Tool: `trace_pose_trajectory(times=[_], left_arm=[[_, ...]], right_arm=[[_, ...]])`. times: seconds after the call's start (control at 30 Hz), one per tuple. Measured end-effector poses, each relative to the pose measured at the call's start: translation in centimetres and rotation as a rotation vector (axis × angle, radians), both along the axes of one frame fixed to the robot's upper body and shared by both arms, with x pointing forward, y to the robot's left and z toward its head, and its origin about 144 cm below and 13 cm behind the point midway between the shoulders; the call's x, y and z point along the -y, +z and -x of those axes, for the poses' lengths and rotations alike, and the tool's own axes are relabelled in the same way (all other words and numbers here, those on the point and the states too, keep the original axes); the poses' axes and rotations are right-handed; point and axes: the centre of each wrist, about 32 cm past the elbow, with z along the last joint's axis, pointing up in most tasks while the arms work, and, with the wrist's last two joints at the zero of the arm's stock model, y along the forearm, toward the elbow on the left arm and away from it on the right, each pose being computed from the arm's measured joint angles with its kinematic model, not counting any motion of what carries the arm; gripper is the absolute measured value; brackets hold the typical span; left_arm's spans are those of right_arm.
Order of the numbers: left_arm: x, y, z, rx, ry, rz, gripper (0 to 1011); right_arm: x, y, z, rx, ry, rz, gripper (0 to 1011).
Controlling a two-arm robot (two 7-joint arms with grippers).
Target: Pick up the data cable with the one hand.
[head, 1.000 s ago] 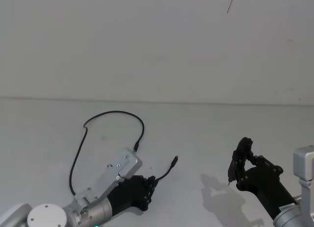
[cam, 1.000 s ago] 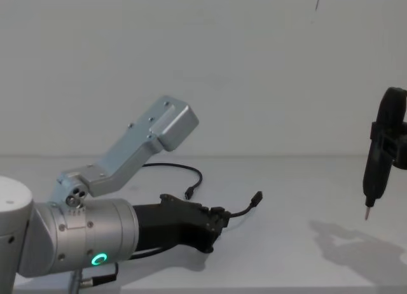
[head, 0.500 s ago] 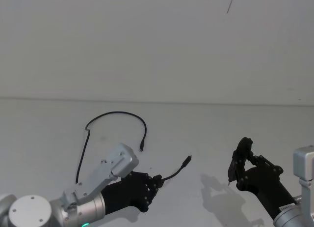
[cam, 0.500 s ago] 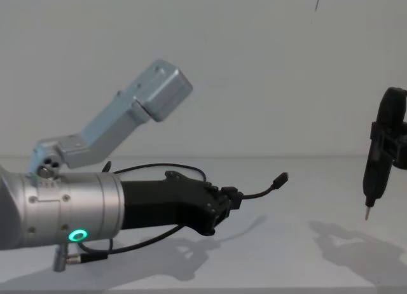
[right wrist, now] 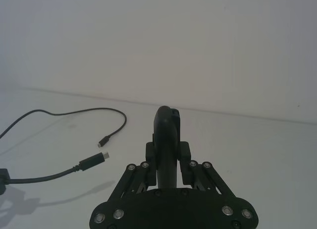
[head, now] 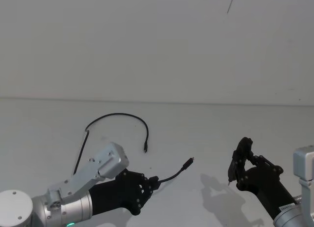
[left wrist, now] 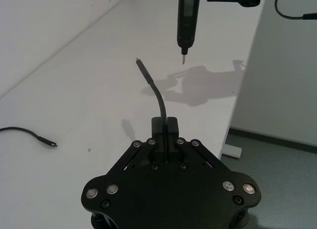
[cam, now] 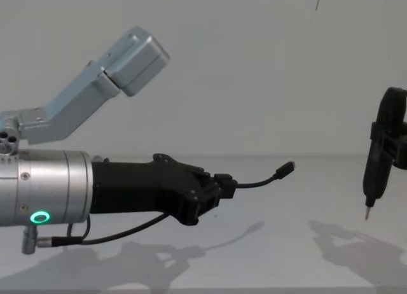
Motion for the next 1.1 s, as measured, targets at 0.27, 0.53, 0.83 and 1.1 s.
trace_pose_trajectory(times=[0.27, 0.53, 0.83, 1.1], left_arm=[[-0.4, 0.5, 0.1, 0.007, -0.014, -0.009, 50], [-0.6, 0.8, 0.2, 0.010, -0.021, -0.014, 49], [-0.7, 0.9, 0.2, 0.012, -0.025, -0.017, 49], [-0.8, 1.0, 0.2, 0.013, -0.027, -0.018, 49]], right_arm=[[0.0, 0.2, 0.0, 0.004, 0.003, -0.013, 269], [0.0, 1.0, -0.2, 0.014, 0.029, -0.084, 269], [0.0, 2.2, -0.6, 0.027, 0.086, -0.203, 269], [-0.1, 3.0, -1.1, 0.034, 0.139, -0.317, 269]])
